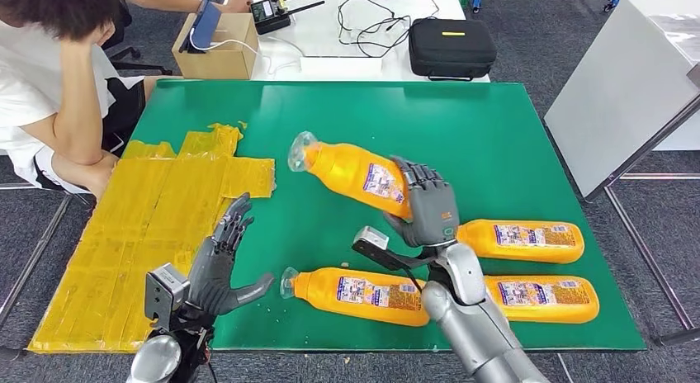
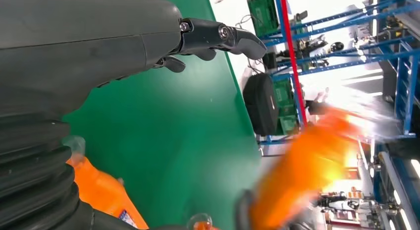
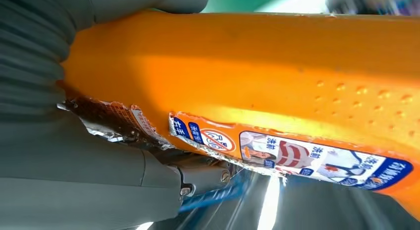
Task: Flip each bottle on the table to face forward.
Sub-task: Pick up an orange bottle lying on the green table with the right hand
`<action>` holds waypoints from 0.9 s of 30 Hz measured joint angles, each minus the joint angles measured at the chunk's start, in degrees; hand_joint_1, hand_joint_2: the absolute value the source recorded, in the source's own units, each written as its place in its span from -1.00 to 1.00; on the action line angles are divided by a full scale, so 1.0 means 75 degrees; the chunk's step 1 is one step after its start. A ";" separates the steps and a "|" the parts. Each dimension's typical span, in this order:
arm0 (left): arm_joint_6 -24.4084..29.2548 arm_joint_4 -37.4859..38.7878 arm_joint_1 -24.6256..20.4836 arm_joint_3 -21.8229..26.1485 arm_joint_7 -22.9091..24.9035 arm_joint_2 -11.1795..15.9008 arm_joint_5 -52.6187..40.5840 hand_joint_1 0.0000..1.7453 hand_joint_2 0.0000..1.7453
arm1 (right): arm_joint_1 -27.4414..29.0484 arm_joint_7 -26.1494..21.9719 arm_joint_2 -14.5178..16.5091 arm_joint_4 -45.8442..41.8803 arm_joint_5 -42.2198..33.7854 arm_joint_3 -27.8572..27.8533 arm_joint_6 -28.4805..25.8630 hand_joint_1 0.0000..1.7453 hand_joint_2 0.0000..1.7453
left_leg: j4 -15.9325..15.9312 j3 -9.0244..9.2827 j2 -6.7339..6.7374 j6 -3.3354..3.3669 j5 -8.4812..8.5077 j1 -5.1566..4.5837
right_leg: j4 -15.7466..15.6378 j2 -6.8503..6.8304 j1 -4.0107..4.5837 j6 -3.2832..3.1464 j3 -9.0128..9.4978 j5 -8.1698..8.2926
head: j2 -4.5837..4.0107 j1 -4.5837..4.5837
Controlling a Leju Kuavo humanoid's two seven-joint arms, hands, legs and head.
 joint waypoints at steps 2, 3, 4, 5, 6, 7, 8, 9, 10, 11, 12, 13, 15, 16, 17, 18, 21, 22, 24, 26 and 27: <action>0.0038 -0.0015 -0.0032 -0.0128 0.0001 0.0004 -0.0032 -1.00 1.00 | 0.0302 -0.0233 0.0044 -0.0664 -0.0313 -0.0256 -0.0086 1.00 1.00 | 0.0000 -0.0001 0.0002 0.0000 -0.0001 0.0000 | -0.0001 0.0000 0.0000 0.0000 -0.0002 0.0000 | 0.0000 0.0001; 0.0044 -0.0021 -0.0047 -0.0179 0.0002 0.0007 -0.0037 -1.00 1.00 | 0.0420 -0.0280 0.0057 -0.0923 -0.0387 -0.0350 -0.0093 1.00 1.00 | 0.0000 -0.0001 0.0003 0.0000 0.0000 -0.0001 | -0.0001 0.0001 0.0000 0.0000 -0.0002 0.0000 | 0.0000 0.0001; 0.0049 -0.0025 -0.0058 -0.0221 0.0003 0.0010 -0.0037 -1.00 1.00 | 0.0521 -0.0301 0.0063 -0.1146 -0.0419 -0.0430 -0.0094 1.00 1.00 | 0.0000 -0.0001 0.0003 0.0000 0.0000 -0.0001 | -0.0001 0.0001 -0.0001 0.0000 -0.0002 0.0001 | 0.0000 0.0001; 0.0054 -0.0027 -0.0066 -0.0255 0.0003 0.0013 -0.0038 -1.00 1.00 | 0.0607 -0.0312 0.0066 -0.1334 -0.0436 -0.0495 -0.0094 1.00 1.00 | 0.0000 -0.0001 0.0003 0.0000 0.0000 -0.0001 | -0.0002 0.0001 -0.0001 0.0000 -0.0002 0.0001 | 0.0000 0.0001; 0.0059 -0.0029 -0.0070 -0.0285 0.0003 0.0016 -0.0038 -1.00 1.00 | 0.0679 -0.0317 0.0068 -0.1490 -0.0447 -0.0550 -0.0094 1.00 1.00 | 0.0000 0.0000 0.0004 0.0001 0.0000 -0.0001 | -0.0001 0.0001 -0.0001 0.0000 -0.0002 0.0001 | 0.0000 0.0001; 0.0063 -0.0032 -0.0074 -0.0311 0.0003 0.0018 -0.0039 -1.00 1.00 | 0.0736 -0.0320 0.0069 -0.1617 -0.0452 -0.0595 -0.0094 1.00 1.00 | 0.0000 0.0000 0.0004 0.0001 0.0000 -0.0001 | -0.0001 0.0001 -0.0001 0.0000 -0.0002 0.0002 | 0.0000 0.0000; 0.0066 -0.0036 -0.0077 -0.0335 0.0003 0.0021 -0.0039 -1.00 1.00 | 0.0783 -0.0321 0.0070 -0.1720 -0.0457 -0.0630 -0.0094 1.00 1.00 | 0.0000 0.0000 0.0004 0.0001 0.0001 -0.0001 | -0.0001 0.0001 -0.0001 0.0000 -0.0002 0.0002 | 0.0000 0.0000; 0.0068 -0.0040 -0.0079 -0.0353 0.0003 0.0023 -0.0039 -1.00 1.00 | 0.0821 -0.0322 0.0071 -0.1808 -0.0460 -0.0663 -0.0094 1.00 1.00 | 0.0000 0.0000 0.0004 0.0001 0.0001 -0.0001 | -0.0001 0.0001 -0.0001 0.0000 -0.0002 0.0002 | 0.0000 0.0000; 0.0068 -0.0044 -0.0080 -0.0364 0.0003 0.0023 -0.0040 -1.00 1.00 | 0.0850 -0.0322 0.0071 -0.1878 -0.0460 -0.0690 -0.0093 1.00 1.00 | 0.0000 0.0000 0.0004 0.0001 0.0001 -0.0001 | -0.0001 0.0002 -0.0001 0.0000 -0.0002 0.0002 | 0.0000 0.0001; 0.0068 -0.0046 -0.0080 -0.0369 0.0003 0.0024 -0.0040 -1.00 1.00 | 0.0874 -0.0323 0.0071 -0.1937 -0.0460 -0.0712 -0.0093 1.00 1.00 | 0.0000 0.0000 0.0004 0.0001 0.0001 -0.0001 | -0.0001 0.0002 0.0000 0.0000 -0.0002 0.0003 | 0.0000 0.0000; 0.0068 -0.0047 -0.0080 -0.0372 0.0003 0.0024 -0.0040 -1.00 1.00 | 0.0896 -0.0323 0.0071 -0.1988 -0.0460 -0.0732 -0.0093 1.00 1.00 | 0.0000 0.0000 0.0004 0.0001 0.0001 -0.0001 | -0.0001 0.0002 0.0000 0.0000 -0.0002 0.0003 | 0.0000 0.0000; 0.0068 -0.0047 -0.0081 -0.0374 0.0003 0.0024 -0.0040 -1.00 1.00 | 0.0914 -0.0324 0.0071 -0.2031 -0.0460 -0.0748 -0.0093 1.00 1.00 | 0.0000 0.0000 0.0004 0.0001 0.0001 0.0000 | -0.0001 0.0002 0.0000 0.0000 -0.0002 0.0002 | 0.0000 0.0000; 0.0068 -0.0047 -0.0081 -0.0380 0.0003 0.0024 -0.0040 -1.00 1.00 | 0.0944 -0.0325 0.0071 -0.2100 -0.0462 -0.0768 -0.0093 1.00 1.00 | 0.0000 0.0000 0.0004 0.0001 0.0001 0.0000 | 0.0000 0.0002 0.0000 0.0000 -0.0003 0.0002 | 0.0000 0.0001; 0.0068 -0.0047 -0.0081 -0.0382 0.0003 0.0024 -0.0040 -1.00 1.00 | 0.0954 -0.0325 0.0071 -0.2124 -0.0462 -0.0772 -0.0093 1.00 1.00 | 0.0000 0.0000 0.0004 0.0000 0.0001 0.0000 | 0.0000 0.0002 0.0000 0.0000 -0.0003 0.0002 | 0.0000 0.0000; 0.0068 -0.0047 -0.0082 -0.0385 0.0003 0.0024 -0.0040 -1.00 1.00 | 0.0962 -0.0325 0.0071 -0.2144 -0.0463 -0.0773 -0.0093 1.00 1.00 | 0.0000 0.0000 0.0004 0.0000 0.0001 0.0000 | 0.0000 0.0002 0.0000 0.0000 -0.0003 0.0002 | 0.0000 0.0000; 0.0068 -0.0047 -0.0082 -0.0388 0.0003 0.0024 -0.0040 -1.00 1.00 | 0.0968 -0.0326 0.0071 -0.2160 -0.0463 -0.0775 -0.0093 1.00 1.00 | 0.0000 0.0000 0.0004 0.0000 0.0000 0.0000 | 0.0000 0.0002 0.0000 0.0001 -0.0004 0.0002 | 0.0000 0.0000; 0.0068 -0.0047 -0.0083 -0.0402 0.0003 0.0024 -0.0040 -1.00 1.00 | 0.0989 -0.0328 0.0071 -0.2202 -0.0465 -0.0791 -0.0093 1.00 1.00 | 0.0000 -0.0001 0.0004 0.0000 0.0000 0.0000 | 0.0000 0.0002 0.0000 0.0001 -0.0004 0.0002 | 0.0000 0.0001; 0.0069 -0.0047 -0.0083 -0.0409 0.0003 0.0024 -0.0040 -1.00 1.00 | 0.0994 -0.0339 0.0071 -0.2213 -0.0485 -0.0801 -0.0091 1.00 1.00 | 0.0000 -0.0001 0.0004 0.0000 0.0000 0.0000 | -0.0001 0.0002 0.0000 0.0001 -0.0004 0.0002 | 0.0000 0.0001; 0.0089 -0.0047 -0.0084 -0.0431 0.0004 0.0026 -0.0048 -1.00 1.00 | 0.1025 -0.0487 0.0071 -0.2264 -0.0814 -0.0824 0.0006 1.00 1.00 | 0.0000 0.0000 0.0003 0.0000 0.0000 0.0000 | -0.0001 0.0002 0.0000 0.0000 -0.0005 0.0002 | 0.0000 0.0001; 0.0138 -0.0049 -0.0083 -0.0475 0.0023 0.0037 -0.0072 -1.00 1.00 | 0.1159 -0.0856 0.0074 -0.2457 -0.1788 -0.0859 0.0472 1.00 1.00 | 0.0000 0.0000 0.0001 0.0000 0.0000 0.0000 | -0.0002 0.0000 -0.0001 0.0001 -0.0005 0.0002 | 0.0000 0.0001; 0.0165 -0.0054 -0.0081 -0.0511 0.0041 0.0046 -0.0082 -1.00 1.00 | 0.1271 -0.1068 0.0081 -0.2600 -0.2405 -0.0879 0.0860 1.00 1.00 | 0.0000 -0.0001 -0.0001 0.0000 0.0000 0.0000 | -0.0002 0.0000 -0.0001 0.0001 -0.0005 0.0002 | 0.0000 0.0001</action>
